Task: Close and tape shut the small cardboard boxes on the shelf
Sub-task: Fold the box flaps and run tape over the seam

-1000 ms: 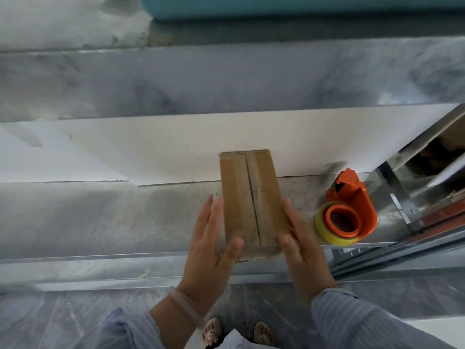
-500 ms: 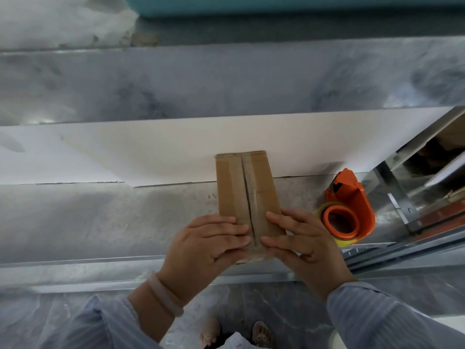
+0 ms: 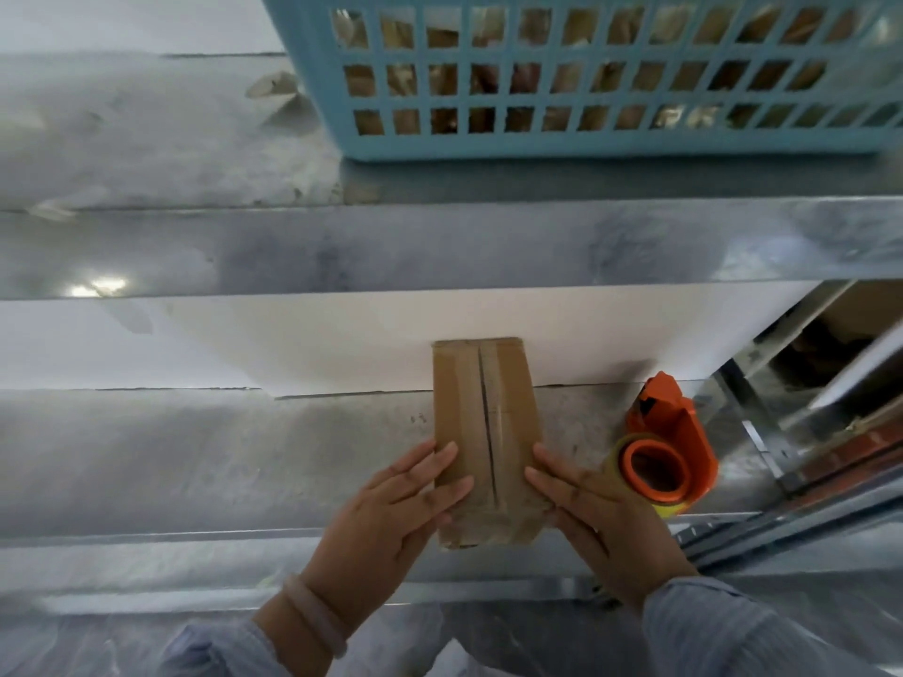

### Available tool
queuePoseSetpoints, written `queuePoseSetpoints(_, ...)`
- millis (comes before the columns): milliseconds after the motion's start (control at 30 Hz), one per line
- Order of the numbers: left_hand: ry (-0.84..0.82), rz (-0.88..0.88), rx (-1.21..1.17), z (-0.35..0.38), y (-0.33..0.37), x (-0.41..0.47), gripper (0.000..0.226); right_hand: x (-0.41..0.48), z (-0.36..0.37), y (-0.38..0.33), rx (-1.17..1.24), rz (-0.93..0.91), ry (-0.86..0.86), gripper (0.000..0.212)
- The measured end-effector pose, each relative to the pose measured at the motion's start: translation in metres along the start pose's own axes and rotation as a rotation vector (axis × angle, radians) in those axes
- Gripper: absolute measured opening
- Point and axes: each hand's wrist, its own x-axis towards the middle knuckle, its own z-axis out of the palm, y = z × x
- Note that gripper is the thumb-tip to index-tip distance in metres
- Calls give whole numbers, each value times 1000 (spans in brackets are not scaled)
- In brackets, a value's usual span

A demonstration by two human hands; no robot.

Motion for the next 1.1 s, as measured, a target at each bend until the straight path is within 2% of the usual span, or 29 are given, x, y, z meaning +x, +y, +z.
queuePoseSetpoints(133,11,-6,6,-6,4,-1,37,0,-6,-4,-91,-58,-15,42)
queuePoseSetpoints(267,234,-206,-93,-13,13,-11,38,-2,-4,-38,9,-117,-74,45)
queuePoseSetpoints(333,234,-302,-45,-19,23,-9,47,1,4,-56,74,-179,-152,43)
queuePoseSetpoints(367,166,-362,4,-23,28,-4,62,4,8,-61,94,-209,-172,41)
queuePoseSetpoints(433,-73,-469,97,-32,36,4,95,11,11,-66,122,-212,-146,36)
queuePoseSetpoints(500,-240,-478,172,-41,32,11,112,21,6,-64,117,-145,-44,34)
queuePoseSetpoints(600,-389,-399,146,-54,16,19,106,42,-17,-51,-25,31,61,40)
queuePoseSetpoints(667,-454,-326,103,-59,6,23,92,54,-34,-42,-105,132,-80,66)
queuePoseSetpoints(733,-478,-249,94,-61,0,29,82,66,-46,-34,-115,222,-334,97)
queuePoseSetpoints(800,-430,-195,80,-60,-7,33,77,76,-52,-32,-185,257,-559,109)
queuePoseSetpoints(833,-378,-187,83,-58,-10,33,75,78,-52,-32,-237,253,-608,109)
queuePoseSetpoints(933,-39,-219,174,-50,-12,26,65,78,-50,-35,-341,290,-483,107)
queuePoseSetpoints(1000,218,-362,121,-38,-5,19,63,68,-46,-42,-398,385,-374,109)
queuePoseSetpoints(1067,264,-499,-106,-25,11,17,57,56,-34,-54,-454,482,-268,107)
queuePoseSetpoints(1100,218,-547,-269,-17,21,17,55,51,-26,-61,-469,502,-220,104)
